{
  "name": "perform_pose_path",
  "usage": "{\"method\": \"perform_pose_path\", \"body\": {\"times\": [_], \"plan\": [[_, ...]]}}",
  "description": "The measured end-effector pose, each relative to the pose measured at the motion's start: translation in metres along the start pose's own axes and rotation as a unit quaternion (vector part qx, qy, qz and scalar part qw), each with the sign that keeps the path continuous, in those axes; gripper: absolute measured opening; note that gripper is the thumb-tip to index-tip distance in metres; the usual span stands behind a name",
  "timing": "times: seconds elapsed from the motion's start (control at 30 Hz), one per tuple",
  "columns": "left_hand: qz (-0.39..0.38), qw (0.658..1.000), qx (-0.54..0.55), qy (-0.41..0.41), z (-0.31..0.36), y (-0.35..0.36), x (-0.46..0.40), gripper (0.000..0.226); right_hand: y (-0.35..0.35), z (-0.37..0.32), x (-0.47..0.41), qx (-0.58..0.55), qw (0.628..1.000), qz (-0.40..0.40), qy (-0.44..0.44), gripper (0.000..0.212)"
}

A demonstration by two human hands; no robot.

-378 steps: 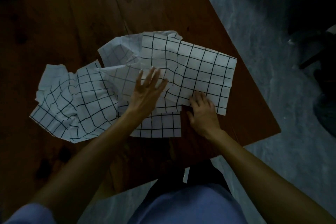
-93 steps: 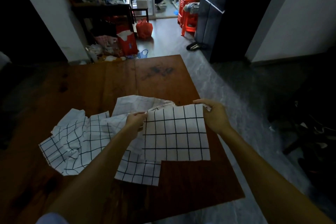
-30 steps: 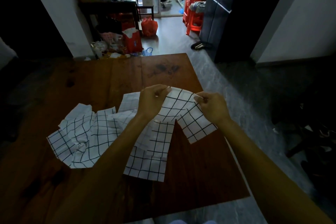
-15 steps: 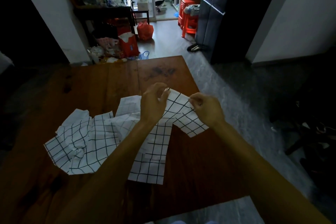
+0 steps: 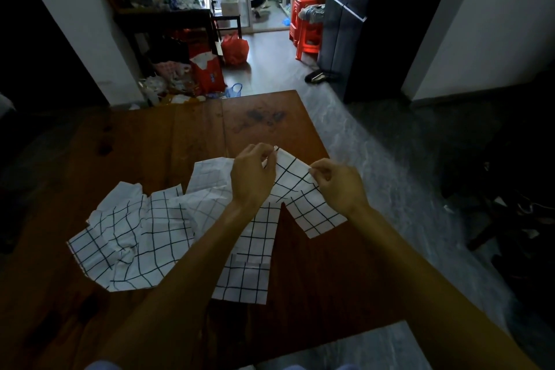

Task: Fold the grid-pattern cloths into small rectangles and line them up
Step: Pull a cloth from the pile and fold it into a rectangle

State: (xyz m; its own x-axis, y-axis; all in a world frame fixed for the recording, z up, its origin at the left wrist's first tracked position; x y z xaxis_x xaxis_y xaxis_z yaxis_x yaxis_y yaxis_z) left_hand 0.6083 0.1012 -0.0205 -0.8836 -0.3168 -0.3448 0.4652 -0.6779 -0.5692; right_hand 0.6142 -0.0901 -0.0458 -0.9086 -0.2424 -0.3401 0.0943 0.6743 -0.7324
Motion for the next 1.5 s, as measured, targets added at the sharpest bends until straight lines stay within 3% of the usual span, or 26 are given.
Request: {"method": "perform_pose_path", "body": {"times": [0.2,0.47,0.7,0.87,1.27,1.5], "plan": [[-0.011,0.999,-0.043,-0.007,0.003,0.01,0.003,0.014,0.0,0.0,0.002,0.05,0.999,-0.005,0.011,0.016],[-0.07,0.996,-0.005,-0.049,0.003,0.023,-0.008,0.013,-0.004,-0.009,0.003,0.121,0.992,-0.007,-0.032,0.018],[-0.119,0.993,-0.024,-0.009,0.009,0.031,-0.011,0.022,0.0,-0.005,0.004,0.166,0.985,0.0,-0.042,0.022],[-0.14,0.985,-0.068,-0.07,-0.007,0.04,-0.008,0.042,0.006,-0.006,0.003,0.172,0.984,-0.002,-0.053,0.021],[-0.163,0.974,-0.092,-0.129,-0.033,0.044,-0.009,0.045,0.01,-0.005,0.006,0.179,0.979,-0.004,-0.099,0.02],[-0.167,0.957,0.001,-0.235,-0.053,0.045,-0.004,0.047,0.006,-0.001,0.005,0.187,0.978,0.008,-0.094,0.015]]}}
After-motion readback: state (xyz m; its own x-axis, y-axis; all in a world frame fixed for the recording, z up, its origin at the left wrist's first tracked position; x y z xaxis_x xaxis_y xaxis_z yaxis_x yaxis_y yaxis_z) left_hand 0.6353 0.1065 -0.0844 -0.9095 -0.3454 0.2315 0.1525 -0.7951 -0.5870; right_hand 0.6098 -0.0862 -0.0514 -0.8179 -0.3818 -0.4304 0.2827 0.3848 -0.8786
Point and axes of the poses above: each hand's wrist, its own x-axis away from the middle knuckle, its own y-axis out of the palm, z = x × y, the point moved 10 cm from there along -x, towards the middle knuckle, and after that the axes turned 10 degrees about -y, right-handed, at the moved point
